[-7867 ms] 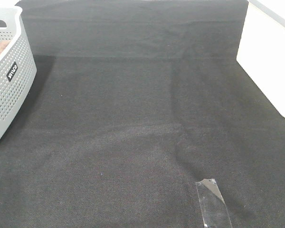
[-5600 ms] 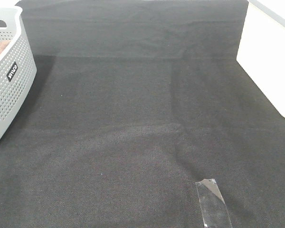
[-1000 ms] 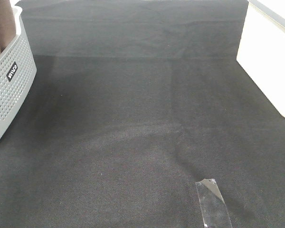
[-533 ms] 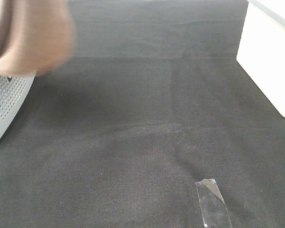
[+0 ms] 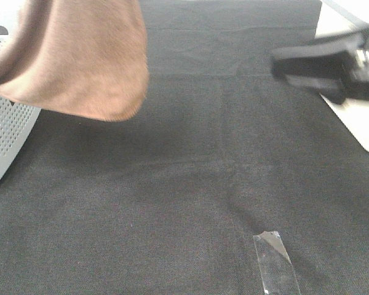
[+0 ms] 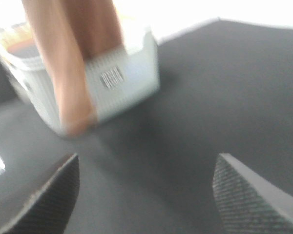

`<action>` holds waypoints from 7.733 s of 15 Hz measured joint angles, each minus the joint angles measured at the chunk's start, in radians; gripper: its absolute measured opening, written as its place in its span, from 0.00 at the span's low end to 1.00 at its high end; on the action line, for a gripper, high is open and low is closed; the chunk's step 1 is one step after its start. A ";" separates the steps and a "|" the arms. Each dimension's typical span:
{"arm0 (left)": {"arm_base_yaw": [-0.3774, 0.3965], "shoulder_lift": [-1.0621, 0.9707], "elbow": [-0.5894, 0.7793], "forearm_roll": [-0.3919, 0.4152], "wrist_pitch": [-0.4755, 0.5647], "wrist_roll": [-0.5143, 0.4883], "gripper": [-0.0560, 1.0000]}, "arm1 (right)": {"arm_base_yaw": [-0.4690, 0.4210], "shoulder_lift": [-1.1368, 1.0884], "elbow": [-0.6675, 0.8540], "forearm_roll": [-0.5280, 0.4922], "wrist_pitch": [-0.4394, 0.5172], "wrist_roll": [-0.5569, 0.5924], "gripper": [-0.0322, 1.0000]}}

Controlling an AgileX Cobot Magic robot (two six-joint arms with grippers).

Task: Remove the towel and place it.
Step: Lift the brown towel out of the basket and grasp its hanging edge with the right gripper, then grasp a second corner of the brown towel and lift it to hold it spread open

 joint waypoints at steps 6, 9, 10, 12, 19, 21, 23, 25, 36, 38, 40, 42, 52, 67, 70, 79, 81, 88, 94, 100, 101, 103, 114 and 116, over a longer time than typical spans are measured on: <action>-0.022 0.006 0.000 0.000 -0.026 0.000 0.05 | 0.118 0.304 -0.131 0.060 0.182 -0.154 0.76; -0.022 0.006 0.000 -0.020 -0.028 0.000 0.05 | 0.242 0.414 -0.266 0.060 0.149 -0.155 0.77; -0.022 0.006 0.000 -0.024 -0.028 0.000 0.05 | 0.254 0.444 -0.299 0.061 0.149 -0.155 0.77; -0.022 0.006 0.000 -0.033 -0.028 0.000 0.05 | 0.270 0.489 -0.343 0.061 0.187 -0.155 0.77; -0.022 0.006 0.000 -0.040 -0.076 0.000 0.05 | 0.373 0.582 -0.405 0.063 0.216 -0.135 0.77; -0.022 0.006 0.000 -0.039 -0.078 0.000 0.05 | 0.373 0.585 -0.405 0.033 0.186 -0.096 0.77; -0.022 0.006 0.000 -0.039 -0.079 -0.004 0.05 | 0.373 0.585 -0.407 -0.014 0.144 -0.069 0.75; -0.022 0.006 0.000 -0.039 -0.079 -0.022 0.05 | 0.373 0.585 -0.407 -0.035 0.116 -0.042 0.61; -0.022 0.006 0.000 -0.038 0.010 -0.031 0.05 | 0.373 0.585 -0.411 -0.040 0.140 0.134 0.03; -0.022 0.006 0.000 -0.008 0.010 -0.031 0.05 | 0.373 0.585 -0.465 -0.138 0.121 0.346 0.03; -0.022 0.006 0.000 0.032 0.008 -0.046 0.05 | 0.373 0.554 -0.609 -0.430 0.091 0.784 0.03; -0.013 0.006 0.000 0.036 -0.008 -0.064 0.05 | 0.373 0.519 -0.726 -0.661 0.088 1.077 0.03; 0.202 0.015 0.000 -0.031 -0.297 -0.110 0.05 | 0.372 0.515 -1.563 -1.678 0.259 1.680 0.03; 0.389 0.248 -0.005 0.005 -1.004 -0.109 0.05 | 0.372 0.693 -1.667 -1.866 -0.387 1.690 0.03; 0.428 0.342 -0.068 0.006 -1.125 -0.109 0.05 | 0.372 0.727 -1.667 -1.857 -0.553 1.723 0.03; 0.434 0.664 -0.452 0.006 -1.166 -0.109 0.05 | 0.332 0.823 -1.667 -1.852 -0.793 1.732 0.03; 0.434 0.714 -0.528 0.006 -1.166 -0.109 0.05 | 0.325 0.845 -1.668 -1.847 -0.839 1.731 0.03; 0.483 0.753 -0.573 0.007 -1.165 -0.174 0.05 | 0.315 0.867 -1.669 -1.840 -0.867 1.731 0.03; 0.484 0.753 -0.573 0.013 -1.197 -0.183 0.05 | 0.311 0.871 -1.669 -1.838 -0.967 1.740 0.03; 0.484 0.753 -0.573 0.040 -1.137 -0.198 0.05 | 0.304 0.876 -1.669 -1.837 -0.861 1.740 0.03; 0.484 0.753 -0.573 0.040 -1.102 -0.207 0.05 | 0.304 0.876 -1.669 -1.832 -0.818 1.740 0.03; 0.481 0.753 -0.573 0.041 -0.972 -0.242 0.05 | 0.304 0.877 -1.669 -1.784 -0.691 1.741 0.03; 0.406 0.586 -0.574 -0.145 0.075 -0.321 0.05 | 0.304 0.762 -1.675 -1.665 0.117 1.719 0.03; 0.403 0.568 -0.580 -0.163 0.196 -0.336 0.05 | 0.304 0.750 -1.678 -1.631 0.191 1.705 0.03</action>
